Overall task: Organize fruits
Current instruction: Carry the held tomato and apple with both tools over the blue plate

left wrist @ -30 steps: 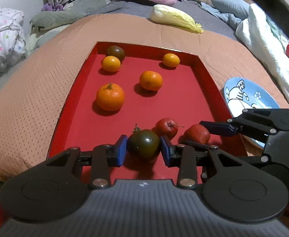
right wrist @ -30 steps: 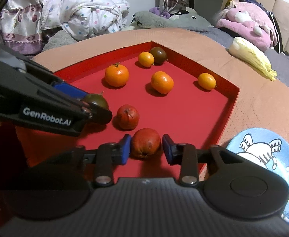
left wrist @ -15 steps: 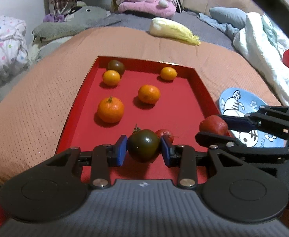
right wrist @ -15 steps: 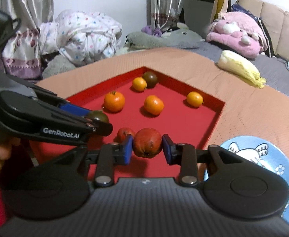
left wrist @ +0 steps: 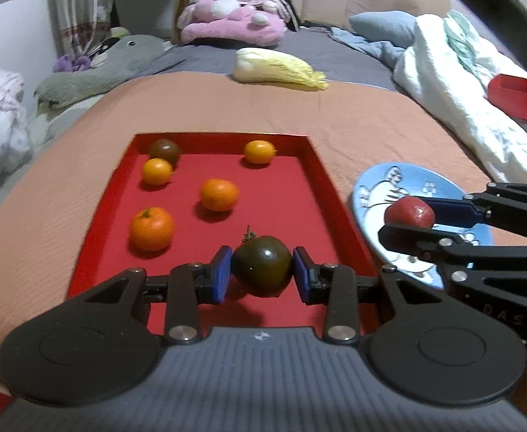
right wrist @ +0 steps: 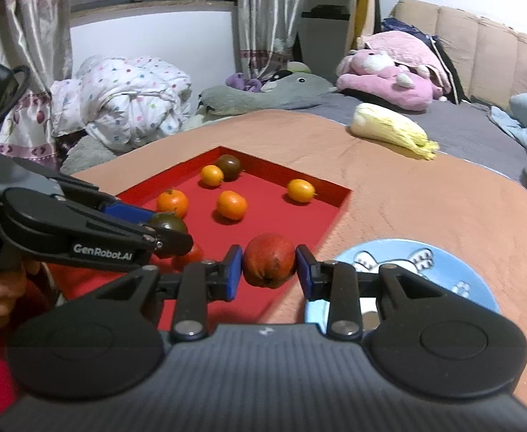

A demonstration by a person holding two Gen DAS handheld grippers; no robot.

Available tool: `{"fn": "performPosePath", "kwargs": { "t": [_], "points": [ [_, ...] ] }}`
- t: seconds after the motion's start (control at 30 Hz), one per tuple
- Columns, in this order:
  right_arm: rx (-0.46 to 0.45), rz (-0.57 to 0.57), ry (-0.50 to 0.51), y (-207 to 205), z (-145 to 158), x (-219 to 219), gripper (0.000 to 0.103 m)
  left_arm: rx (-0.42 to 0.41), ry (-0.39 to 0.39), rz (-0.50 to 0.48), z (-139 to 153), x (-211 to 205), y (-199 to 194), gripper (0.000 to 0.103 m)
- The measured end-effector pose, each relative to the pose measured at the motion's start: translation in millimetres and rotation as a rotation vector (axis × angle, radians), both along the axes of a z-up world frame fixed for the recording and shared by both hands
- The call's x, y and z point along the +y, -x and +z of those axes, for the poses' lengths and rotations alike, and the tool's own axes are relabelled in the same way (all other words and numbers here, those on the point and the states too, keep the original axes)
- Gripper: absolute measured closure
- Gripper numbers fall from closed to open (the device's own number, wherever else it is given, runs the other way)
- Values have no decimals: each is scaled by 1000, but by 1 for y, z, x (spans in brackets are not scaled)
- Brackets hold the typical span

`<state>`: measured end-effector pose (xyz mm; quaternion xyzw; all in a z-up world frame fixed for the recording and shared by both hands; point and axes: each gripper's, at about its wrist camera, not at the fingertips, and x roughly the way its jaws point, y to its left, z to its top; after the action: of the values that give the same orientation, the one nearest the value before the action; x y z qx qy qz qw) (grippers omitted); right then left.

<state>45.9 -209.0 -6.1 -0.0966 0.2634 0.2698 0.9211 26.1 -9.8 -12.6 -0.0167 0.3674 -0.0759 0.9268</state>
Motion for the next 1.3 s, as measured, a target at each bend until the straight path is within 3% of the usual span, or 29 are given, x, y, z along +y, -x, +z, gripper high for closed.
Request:
{"fn": "performPosePath", "kwargs": {
  "t": [0.33, 0.67, 1.3],
  "points": [
    [0, -92, -15, 0, -6, -40, 67, -7, -16, -110, 5, -49, -18, 61],
    [44, -196, 7, -13, -24, -71, 67, 35, -41, -215, -15, -97, -41, 61],
    [124, -311, 75, -38, -55, -96, 67, 94, -69, -302, -50, -135, -64, 60]
  ]
}}
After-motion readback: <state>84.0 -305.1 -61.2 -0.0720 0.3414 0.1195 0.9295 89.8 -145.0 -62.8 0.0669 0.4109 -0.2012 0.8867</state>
